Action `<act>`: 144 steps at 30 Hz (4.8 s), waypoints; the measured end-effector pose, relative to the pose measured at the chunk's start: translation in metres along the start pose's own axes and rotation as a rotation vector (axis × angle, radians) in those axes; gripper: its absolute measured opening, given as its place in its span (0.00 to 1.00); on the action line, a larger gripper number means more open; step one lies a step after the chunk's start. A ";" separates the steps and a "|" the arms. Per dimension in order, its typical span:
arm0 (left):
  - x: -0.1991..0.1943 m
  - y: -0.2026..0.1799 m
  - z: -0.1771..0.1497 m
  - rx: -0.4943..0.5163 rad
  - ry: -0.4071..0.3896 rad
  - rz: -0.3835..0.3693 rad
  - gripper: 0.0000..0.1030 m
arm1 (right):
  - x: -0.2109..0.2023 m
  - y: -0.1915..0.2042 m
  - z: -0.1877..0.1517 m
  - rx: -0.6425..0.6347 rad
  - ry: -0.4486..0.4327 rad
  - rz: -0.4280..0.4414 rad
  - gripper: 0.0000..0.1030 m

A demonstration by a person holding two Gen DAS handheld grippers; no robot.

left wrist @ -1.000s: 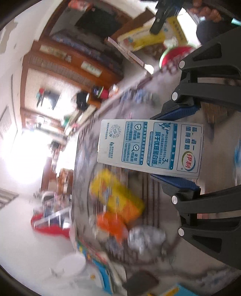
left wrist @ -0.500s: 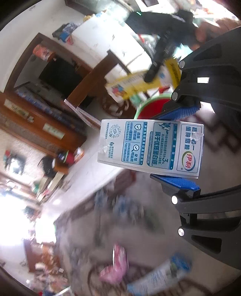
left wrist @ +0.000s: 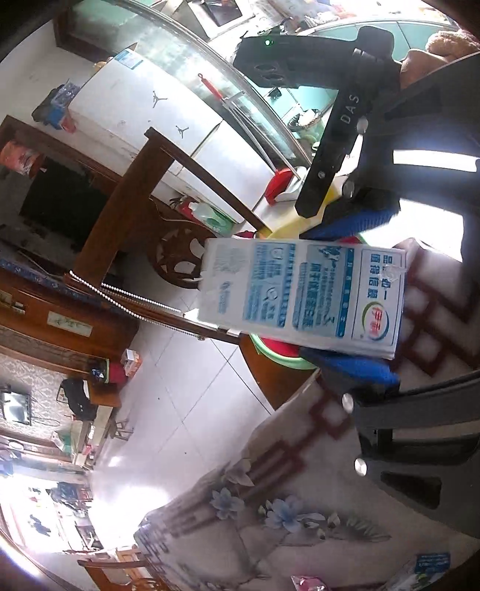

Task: Collect trash
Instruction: 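Carry both cartons to the red bucket and release them, then grasp the crumpled paper wrapper with the left tool, then grasp the white-and-blue snack bag with the right tool while the left tool holds the wrapper, then carry wrapper and snack bag to the red bucket and open both tools over it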

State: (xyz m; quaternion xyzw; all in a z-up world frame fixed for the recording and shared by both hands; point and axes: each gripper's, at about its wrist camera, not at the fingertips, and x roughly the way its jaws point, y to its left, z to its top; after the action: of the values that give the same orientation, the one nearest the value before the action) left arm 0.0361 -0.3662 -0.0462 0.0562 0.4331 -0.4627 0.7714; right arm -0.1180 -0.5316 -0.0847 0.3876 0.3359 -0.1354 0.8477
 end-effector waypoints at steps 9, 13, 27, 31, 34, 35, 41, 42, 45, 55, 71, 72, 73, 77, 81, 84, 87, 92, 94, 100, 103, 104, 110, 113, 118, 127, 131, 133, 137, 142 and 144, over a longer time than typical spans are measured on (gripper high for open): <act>-0.027 0.009 -0.006 -0.031 -0.060 0.020 0.64 | -0.003 0.011 0.003 -0.016 -0.009 0.011 0.58; -0.046 0.024 -0.018 -0.106 -0.093 0.036 0.64 | -0.009 0.030 0.002 -0.050 -0.018 0.042 0.60; -0.170 0.085 -0.105 -0.241 -0.239 0.292 0.67 | 0.003 0.174 -0.064 -0.368 0.138 0.269 0.71; -0.202 0.124 -0.155 -0.316 -0.203 0.469 0.68 | 0.016 0.203 -0.092 -0.469 0.205 0.284 0.71; -0.225 0.161 -0.196 -0.426 -0.183 0.591 0.68 | 0.025 0.213 -0.106 -0.516 0.239 0.259 0.73; -0.231 0.173 -0.209 -0.472 -0.177 0.619 0.68 | 0.026 0.215 -0.109 -0.531 0.244 0.251 0.73; -0.250 0.212 -0.240 -0.621 -0.217 0.656 0.68 | 0.030 0.223 -0.117 -0.587 0.254 0.209 0.74; -0.248 0.211 -0.238 -0.606 -0.217 0.660 0.68 | 0.031 0.223 -0.117 -0.584 0.256 0.206 0.74; -0.245 0.205 -0.236 -0.552 -0.201 0.709 0.68 | 0.035 0.221 -0.116 -0.574 0.270 0.198 0.74; -0.259 0.207 -0.242 -0.630 -0.285 0.611 0.69 | 0.040 0.227 -0.123 -0.609 0.291 0.165 0.76; -0.236 0.237 -0.254 -0.742 -0.231 0.563 0.25 | 0.056 0.259 -0.188 -0.750 0.462 0.259 0.77; -0.236 0.235 -0.253 -0.732 -0.232 0.577 0.25 | 0.057 0.265 -0.197 -0.784 0.484 0.268 0.77; -0.236 0.235 -0.252 -0.726 -0.233 0.587 0.24 | 0.057 0.271 -0.208 -0.825 0.493 0.272 0.77; -0.240 0.236 -0.253 -0.734 -0.247 0.591 0.24 | 0.058 0.296 -0.252 -0.999 0.586 0.311 0.77; -0.242 0.242 -0.256 -0.767 -0.256 0.587 0.24 | 0.062 0.316 -0.288 -1.149 0.626 0.337 0.77; -0.243 0.243 -0.258 -0.778 -0.262 0.585 0.25 | 0.072 0.328 -0.308 -1.225 0.651 0.337 0.77; -0.243 0.245 -0.259 -0.786 -0.265 0.585 0.25 | 0.079 0.332 -0.324 -1.267 0.672 0.341 0.77; -0.241 0.243 -0.258 -0.773 -0.256 0.600 0.25 | 0.090 0.332 -0.335 -1.280 0.682 0.342 0.76; -0.241 0.244 -0.258 -0.775 -0.257 0.599 0.26 | 0.094 0.331 -0.337 -1.276 0.689 0.340 0.68; -0.241 0.244 -0.258 -0.776 -0.257 0.598 0.26 | 0.100 0.326 -0.327 -1.206 0.693 0.354 0.35; -0.242 0.244 -0.258 -0.779 -0.259 0.598 0.27 | 0.100 0.325 -0.316 -1.170 0.674 0.362 0.22; -0.241 0.244 -0.258 -0.780 -0.258 0.599 0.28 | 0.099 0.325 -0.313 -1.162 0.665 0.364 0.22; -0.239 0.245 -0.259 -0.778 -0.249 0.610 0.35 | 0.090 0.325 -0.289 -1.104 0.602 0.383 0.21; -0.238 0.246 -0.259 -0.779 -0.245 0.615 0.48 | 0.080 0.320 -0.278 -1.071 0.573 0.387 0.21; -0.232 0.249 -0.262 -0.795 -0.221 0.610 0.59 | 0.076 0.314 -0.260 -1.010 0.533 0.385 0.21; -0.237 0.242 -0.259 -0.768 -0.271 0.600 0.36 | 0.070 0.306 -0.238 -0.938 0.471 0.382 0.21; -0.239 0.234 -0.251 -0.711 -0.294 0.605 0.36 | 0.059 0.304 -0.221 -0.916 0.390 0.374 0.21; -0.238 0.232 -0.249 -0.702 -0.293 0.605 0.36 | 0.050 0.301 -0.208 -0.902 0.343 0.366 0.21; -0.237 0.231 -0.249 -0.701 -0.294 0.597 0.36 | 0.039 0.291 -0.187 -0.882 0.282 0.337 0.21; -0.234 0.228 -0.247 -0.679 -0.293 0.598 0.36 | 0.032 0.274 -0.161 -0.841 0.250 0.302 0.21; -0.229 0.229 -0.247 -0.672 -0.279 0.593 0.36 | 0.032 0.267 -0.153 -0.823 0.238 0.288 0.21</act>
State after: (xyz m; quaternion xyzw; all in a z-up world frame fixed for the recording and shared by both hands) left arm 0.0133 0.0365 -0.1059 -0.1382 0.4166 -0.0595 0.8965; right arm -0.0348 -0.2389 -0.0277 0.0739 0.3994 0.1742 0.8970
